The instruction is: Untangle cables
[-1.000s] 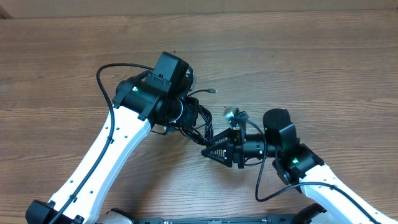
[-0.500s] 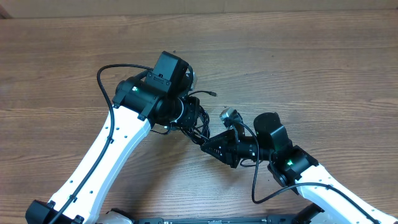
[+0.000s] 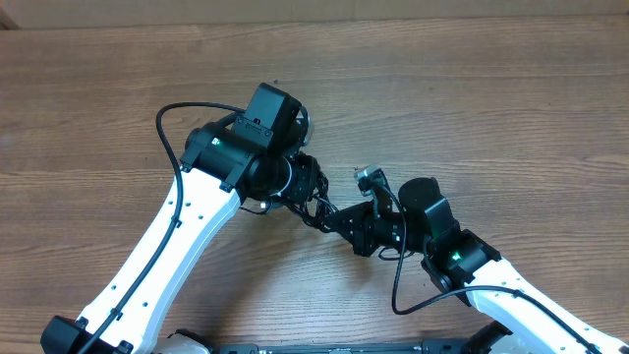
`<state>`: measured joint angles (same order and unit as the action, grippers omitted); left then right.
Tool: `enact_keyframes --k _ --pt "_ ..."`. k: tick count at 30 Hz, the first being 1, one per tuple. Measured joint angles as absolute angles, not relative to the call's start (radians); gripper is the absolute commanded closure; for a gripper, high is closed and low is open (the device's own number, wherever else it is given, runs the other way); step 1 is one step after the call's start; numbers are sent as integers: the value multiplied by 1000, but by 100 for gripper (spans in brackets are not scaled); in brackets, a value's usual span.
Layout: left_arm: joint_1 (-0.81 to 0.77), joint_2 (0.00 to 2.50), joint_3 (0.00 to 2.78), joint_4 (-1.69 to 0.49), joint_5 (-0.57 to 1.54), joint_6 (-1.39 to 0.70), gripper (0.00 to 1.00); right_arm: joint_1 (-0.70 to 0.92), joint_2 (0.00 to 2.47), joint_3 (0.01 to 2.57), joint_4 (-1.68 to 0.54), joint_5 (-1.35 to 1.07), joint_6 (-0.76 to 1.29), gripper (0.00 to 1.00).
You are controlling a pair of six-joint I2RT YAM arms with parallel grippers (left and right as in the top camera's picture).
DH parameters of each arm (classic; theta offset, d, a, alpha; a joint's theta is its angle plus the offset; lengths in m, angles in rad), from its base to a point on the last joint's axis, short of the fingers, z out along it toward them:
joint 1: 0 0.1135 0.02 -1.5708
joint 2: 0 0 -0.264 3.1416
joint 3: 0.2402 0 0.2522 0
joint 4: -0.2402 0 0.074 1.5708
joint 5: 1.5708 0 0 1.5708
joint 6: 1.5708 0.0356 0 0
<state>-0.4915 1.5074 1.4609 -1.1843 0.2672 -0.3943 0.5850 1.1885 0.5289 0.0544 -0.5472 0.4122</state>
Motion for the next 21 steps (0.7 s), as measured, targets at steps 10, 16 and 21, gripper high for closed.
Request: enact_keyframes --k 10,16,21 --pt "-493 1508 1461 -1227 139 -556 96 487 1188 529 25 -500 572 96" --pt "-498 1509 1462 -1243 91 -659 96 443 1188 529 25 -501 659 96" --pt "-504 1509 1462 -1283 28 -816 96 439 1188 529 12 -493 723 96"
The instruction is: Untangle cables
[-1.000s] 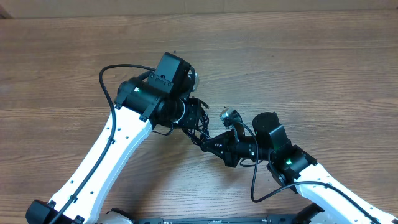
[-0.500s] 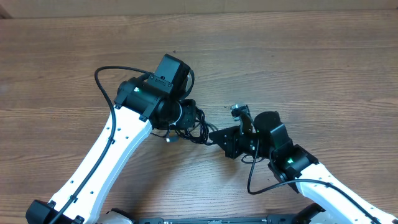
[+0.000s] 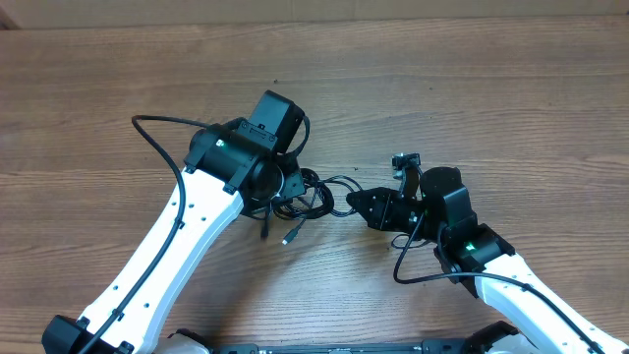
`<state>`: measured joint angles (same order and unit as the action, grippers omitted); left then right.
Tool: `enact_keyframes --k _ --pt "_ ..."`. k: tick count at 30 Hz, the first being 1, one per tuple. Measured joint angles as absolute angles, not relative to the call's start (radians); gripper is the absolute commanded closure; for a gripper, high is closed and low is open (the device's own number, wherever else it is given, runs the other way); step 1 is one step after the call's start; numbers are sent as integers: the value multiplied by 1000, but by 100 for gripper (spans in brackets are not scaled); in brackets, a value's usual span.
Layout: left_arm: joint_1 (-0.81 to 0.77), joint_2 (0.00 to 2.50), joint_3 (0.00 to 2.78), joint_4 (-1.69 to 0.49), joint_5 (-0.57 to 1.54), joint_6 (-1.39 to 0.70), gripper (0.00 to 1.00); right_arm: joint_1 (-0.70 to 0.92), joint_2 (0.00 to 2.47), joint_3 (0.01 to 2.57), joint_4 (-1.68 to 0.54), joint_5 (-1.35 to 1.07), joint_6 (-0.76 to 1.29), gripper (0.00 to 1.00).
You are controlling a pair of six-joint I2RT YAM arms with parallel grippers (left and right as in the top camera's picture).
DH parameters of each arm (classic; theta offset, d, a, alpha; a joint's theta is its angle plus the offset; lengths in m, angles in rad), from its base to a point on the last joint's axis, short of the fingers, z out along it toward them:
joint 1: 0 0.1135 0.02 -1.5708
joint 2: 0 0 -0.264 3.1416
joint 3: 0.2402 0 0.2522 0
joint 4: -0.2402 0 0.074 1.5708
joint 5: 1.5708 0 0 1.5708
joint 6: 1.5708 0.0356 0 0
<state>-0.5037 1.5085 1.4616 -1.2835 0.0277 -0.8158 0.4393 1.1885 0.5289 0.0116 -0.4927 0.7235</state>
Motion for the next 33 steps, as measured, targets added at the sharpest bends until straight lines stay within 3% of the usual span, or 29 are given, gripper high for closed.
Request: enact_keyframes --k 7,15,33 --pt "-505 1512 1462 -1294 19 -1000 96 395 1188 529 -83 -464 913 96" --pt "-505 1517 1462 -1295 21 -1074 96 379 1188 530 -139 -464 1025 96" --pt "-505 1517 1462 -1327 -58 -1466 96 373 1188 530 -119 -483 1393 96"
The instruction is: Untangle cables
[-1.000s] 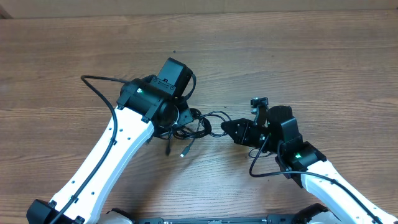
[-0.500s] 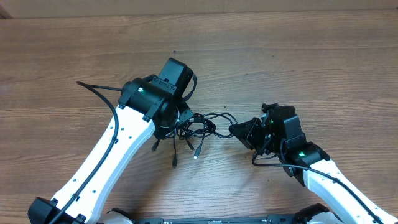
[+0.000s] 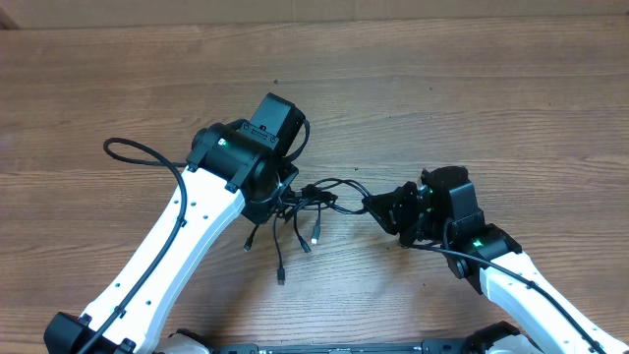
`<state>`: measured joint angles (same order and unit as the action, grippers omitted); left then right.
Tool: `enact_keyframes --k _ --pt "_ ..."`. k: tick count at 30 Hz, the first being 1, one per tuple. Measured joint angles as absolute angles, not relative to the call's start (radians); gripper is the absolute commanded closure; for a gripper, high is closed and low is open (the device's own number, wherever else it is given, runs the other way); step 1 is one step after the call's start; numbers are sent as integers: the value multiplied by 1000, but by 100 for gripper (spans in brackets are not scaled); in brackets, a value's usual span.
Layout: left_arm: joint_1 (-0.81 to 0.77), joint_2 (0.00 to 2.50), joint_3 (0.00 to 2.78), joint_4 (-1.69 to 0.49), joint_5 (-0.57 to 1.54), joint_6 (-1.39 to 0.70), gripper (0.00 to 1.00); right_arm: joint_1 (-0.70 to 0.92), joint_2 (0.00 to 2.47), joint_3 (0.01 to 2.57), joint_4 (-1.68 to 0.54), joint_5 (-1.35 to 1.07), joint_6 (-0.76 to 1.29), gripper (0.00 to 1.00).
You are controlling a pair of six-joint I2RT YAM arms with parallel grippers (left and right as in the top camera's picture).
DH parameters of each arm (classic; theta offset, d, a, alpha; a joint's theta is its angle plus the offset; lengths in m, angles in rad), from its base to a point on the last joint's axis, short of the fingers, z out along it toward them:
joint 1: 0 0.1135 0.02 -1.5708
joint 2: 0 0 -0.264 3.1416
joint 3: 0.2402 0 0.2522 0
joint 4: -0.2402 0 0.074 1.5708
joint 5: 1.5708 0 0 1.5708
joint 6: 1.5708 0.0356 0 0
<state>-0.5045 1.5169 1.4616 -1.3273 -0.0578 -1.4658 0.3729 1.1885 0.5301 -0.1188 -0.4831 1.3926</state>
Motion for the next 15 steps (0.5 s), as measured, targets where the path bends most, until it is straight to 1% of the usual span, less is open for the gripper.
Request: enact_keyframes --k 15 --pt "-505 1517 1463 -1443 -143 -1495 96 372 1189 530 166 -546 1388 96"
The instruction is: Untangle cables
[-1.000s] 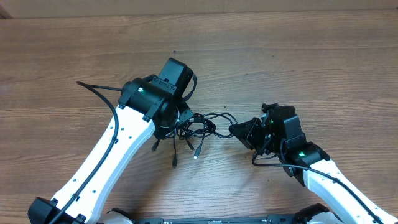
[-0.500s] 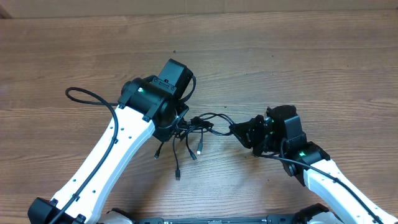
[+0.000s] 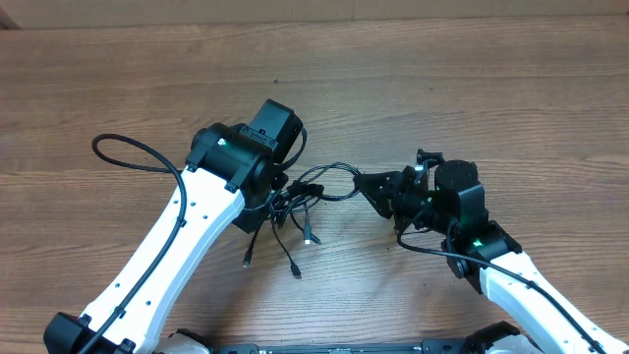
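A tangle of thin black cables (image 3: 298, 202) hangs at the tip of my left gripper (image 3: 279, 197), which is mostly hidden under its own black wrist and appears shut on the bundle. Several loose ends with plugs (image 3: 295, 272) trail down toward the near edge of the table. One cable loop (image 3: 334, 168) arcs from the tangle to the right. My right gripper (image 3: 362, 183) is shut on the far end of that loop, a short way right of the bundle.
The wooden table (image 3: 472, 88) fills the view. The left arm's own black lead (image 3: 126, 147) loops out to the left of its wrist. Another black lead (image 3: 423, 246) curves below the right wrist.
My right gripper has moved a little back and left, still holding its cable, and the loop now arches higher. The loose plug ends have shifted, and the left wrist has edged slightly left.
First both grippers were close together on a tight knot at the table's middle. Then the right gripper stood farther right, with one plug end hanging free. Later several ends trailed from the left gripper's bundle. Now a single loop spans the gap between the grippers.
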`<state>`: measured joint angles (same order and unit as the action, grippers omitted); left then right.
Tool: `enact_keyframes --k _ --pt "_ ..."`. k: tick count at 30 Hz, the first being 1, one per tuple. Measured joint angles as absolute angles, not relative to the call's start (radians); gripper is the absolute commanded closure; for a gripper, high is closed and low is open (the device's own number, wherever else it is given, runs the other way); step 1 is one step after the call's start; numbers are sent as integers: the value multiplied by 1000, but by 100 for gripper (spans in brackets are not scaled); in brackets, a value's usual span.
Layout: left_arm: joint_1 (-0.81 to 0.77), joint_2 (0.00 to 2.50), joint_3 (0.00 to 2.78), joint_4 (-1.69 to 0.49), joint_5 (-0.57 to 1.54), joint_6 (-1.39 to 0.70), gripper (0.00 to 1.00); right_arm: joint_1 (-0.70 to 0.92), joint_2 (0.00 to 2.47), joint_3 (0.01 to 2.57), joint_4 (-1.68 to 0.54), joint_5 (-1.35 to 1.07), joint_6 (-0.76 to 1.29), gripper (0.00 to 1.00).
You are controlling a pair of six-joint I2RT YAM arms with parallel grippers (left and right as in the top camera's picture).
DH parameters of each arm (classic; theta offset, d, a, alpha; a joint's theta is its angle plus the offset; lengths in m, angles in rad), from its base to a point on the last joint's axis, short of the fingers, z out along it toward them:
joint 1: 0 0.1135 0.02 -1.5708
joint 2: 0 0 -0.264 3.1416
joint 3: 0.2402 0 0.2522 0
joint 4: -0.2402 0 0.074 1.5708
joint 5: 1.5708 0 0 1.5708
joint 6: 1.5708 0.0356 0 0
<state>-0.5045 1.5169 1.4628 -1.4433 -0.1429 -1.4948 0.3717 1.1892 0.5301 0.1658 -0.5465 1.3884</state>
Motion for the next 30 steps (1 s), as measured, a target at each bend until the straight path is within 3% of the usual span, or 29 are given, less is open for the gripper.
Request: enact_keyframes --k 10,15,18,19,23,28,30 --pt "-502 1517 1467 -1582 -297 -1669 96 354 1190 530 139 -519 1388 96" --pt "-502 1517 1467 -1532 -304 -1625 96 354 1190 530 83 -500 1350 96" --pt "-502 1517 1467 -1476 -297 -1494 96 354 1190 530 84 -501 1256 83" --pt "-502 1517 1467 -1448 -286 -1438 96 354 1190 530 84 -501 1197 69" --pt "-502 1517 1467 -1347 -201 -1189 96 354 1190 530 83 -520 974 41" --pt "-502 1517 1467 -1275 -52 -826 96 354 1190 530 82 -552 628 22" --pt "-502 1517 1467 -1262 -1 -692 96 354 1190 530 84 -562 524 21"
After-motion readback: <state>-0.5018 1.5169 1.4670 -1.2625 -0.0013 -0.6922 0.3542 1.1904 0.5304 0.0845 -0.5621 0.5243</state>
